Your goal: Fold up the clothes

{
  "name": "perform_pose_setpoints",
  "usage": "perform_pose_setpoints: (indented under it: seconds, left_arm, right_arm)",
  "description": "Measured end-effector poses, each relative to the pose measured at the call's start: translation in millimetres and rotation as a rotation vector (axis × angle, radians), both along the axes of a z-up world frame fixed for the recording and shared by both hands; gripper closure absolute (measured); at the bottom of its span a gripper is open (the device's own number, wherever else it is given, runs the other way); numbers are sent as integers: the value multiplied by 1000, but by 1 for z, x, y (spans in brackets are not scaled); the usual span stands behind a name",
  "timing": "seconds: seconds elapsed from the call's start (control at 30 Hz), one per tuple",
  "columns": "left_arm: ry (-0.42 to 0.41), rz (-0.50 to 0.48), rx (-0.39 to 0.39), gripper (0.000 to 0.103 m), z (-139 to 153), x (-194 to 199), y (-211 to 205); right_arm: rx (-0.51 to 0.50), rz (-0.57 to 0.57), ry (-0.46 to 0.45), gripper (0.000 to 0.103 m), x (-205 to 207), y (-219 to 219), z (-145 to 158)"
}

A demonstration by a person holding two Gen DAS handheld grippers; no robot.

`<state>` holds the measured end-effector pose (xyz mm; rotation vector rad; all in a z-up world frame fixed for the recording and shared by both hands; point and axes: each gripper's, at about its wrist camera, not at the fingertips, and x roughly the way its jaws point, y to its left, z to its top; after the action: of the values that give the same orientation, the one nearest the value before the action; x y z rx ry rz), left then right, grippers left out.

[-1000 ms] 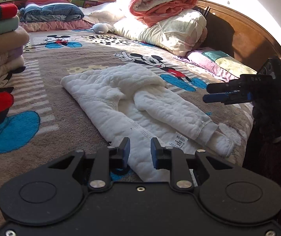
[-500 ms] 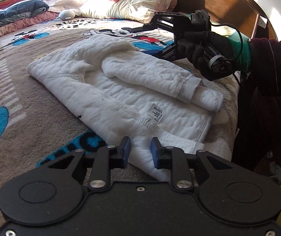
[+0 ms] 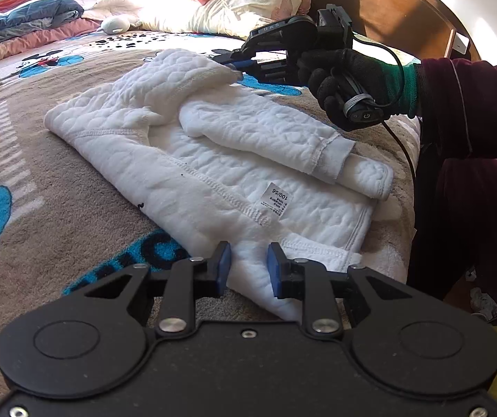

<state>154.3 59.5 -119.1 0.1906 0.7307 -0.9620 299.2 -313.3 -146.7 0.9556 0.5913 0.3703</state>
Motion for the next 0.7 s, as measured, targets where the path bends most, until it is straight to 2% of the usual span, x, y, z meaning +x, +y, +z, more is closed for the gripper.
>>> perform_pose_setpoints:
  seconds: [0.1, 0.33, 0.43, 0.53, 0.7]
  left_arm:
    - [-1, 5, -1, 81, 0, 0, 0]
    - [9, 19, -7, 81, 0, 0, -1]
    - [15, 27, -13, 81, 0, 0, -1]
    - [35, 36, -37, 77, 1, 1, 2]
    - [49, 44, -54, 74, 2, 1, 4]
  right_arm:
    - [-106, 30, -102, 94, -6, 8, 32]
    - [-521, 189, -373, 95, -47, 59, 116]
    - [-695, 276, -485, 95, -69, 92, 136]
    - [-888, 391, -590, 95, -95, 133, 142]
    - [-1200, 572, -695, 95, -132, 196, 131]
